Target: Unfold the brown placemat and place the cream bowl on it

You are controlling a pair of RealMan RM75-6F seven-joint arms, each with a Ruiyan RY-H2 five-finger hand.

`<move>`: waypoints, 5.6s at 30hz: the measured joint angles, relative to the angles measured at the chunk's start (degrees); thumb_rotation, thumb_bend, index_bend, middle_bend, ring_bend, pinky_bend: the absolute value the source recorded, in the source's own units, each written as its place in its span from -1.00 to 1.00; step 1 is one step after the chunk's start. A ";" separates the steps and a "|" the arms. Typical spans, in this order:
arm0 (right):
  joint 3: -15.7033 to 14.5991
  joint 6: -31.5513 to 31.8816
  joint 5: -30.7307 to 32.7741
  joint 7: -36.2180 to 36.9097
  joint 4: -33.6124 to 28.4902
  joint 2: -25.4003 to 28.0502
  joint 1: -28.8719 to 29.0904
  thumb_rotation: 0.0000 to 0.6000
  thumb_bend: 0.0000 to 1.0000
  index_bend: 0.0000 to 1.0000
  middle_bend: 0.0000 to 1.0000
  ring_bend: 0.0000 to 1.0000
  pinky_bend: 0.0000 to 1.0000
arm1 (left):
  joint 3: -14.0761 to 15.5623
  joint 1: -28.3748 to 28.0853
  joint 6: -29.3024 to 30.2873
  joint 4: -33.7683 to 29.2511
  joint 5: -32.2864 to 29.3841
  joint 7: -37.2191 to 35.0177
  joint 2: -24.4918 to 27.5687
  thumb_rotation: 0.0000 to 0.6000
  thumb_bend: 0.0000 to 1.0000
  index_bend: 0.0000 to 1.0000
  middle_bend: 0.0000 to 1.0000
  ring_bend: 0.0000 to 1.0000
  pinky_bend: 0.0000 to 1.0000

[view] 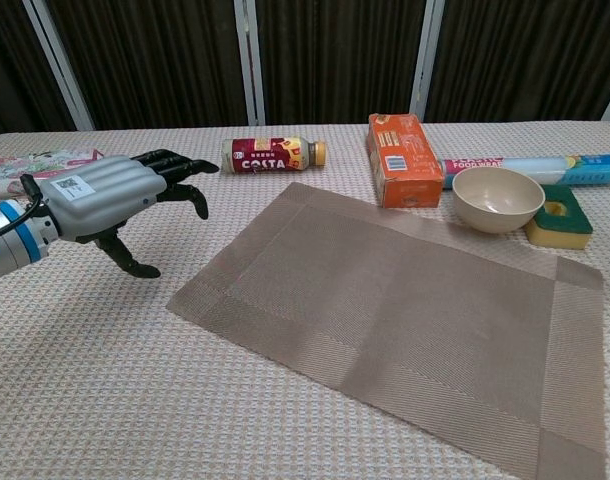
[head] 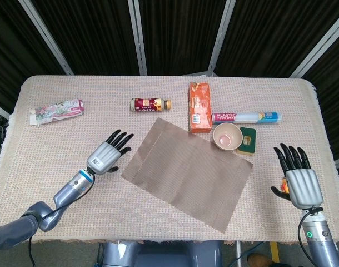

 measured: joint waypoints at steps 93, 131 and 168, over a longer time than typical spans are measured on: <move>2.45 2.68 -7.16 1.93 -2.96 2.94 -4.06 1.00 -1.00 -1.00 -1.00 -1.00 -1.00 | 14.23 11.77 -1.42 -46.83 -13.28 34.93 17.38 1.00 0.01 0.53 -1.00 -1.00 -1.00; 2.94 2.50 -7.57 2.33 -3.36 3.31 -4.58 1.00 -1.00 -1.00 -1.00 -1.00 -1.00 | 16.10 16.04 -1.02 -45.72 -10.89 32.77 22.69 1.00 -1.00 -1.00 -1.00 -1.00 -1.00; 8.47 -30.93 7.45 9.13 15.05 -4.04 14.61 1.00 -0.98 -0.30 -1.00 -1.00 -1.00 | -1.66 24.67 24.42 -52.03 -22.77 15.26 33.76 1.00 -1.00 -1.00 -1.00 -1.00 -1.00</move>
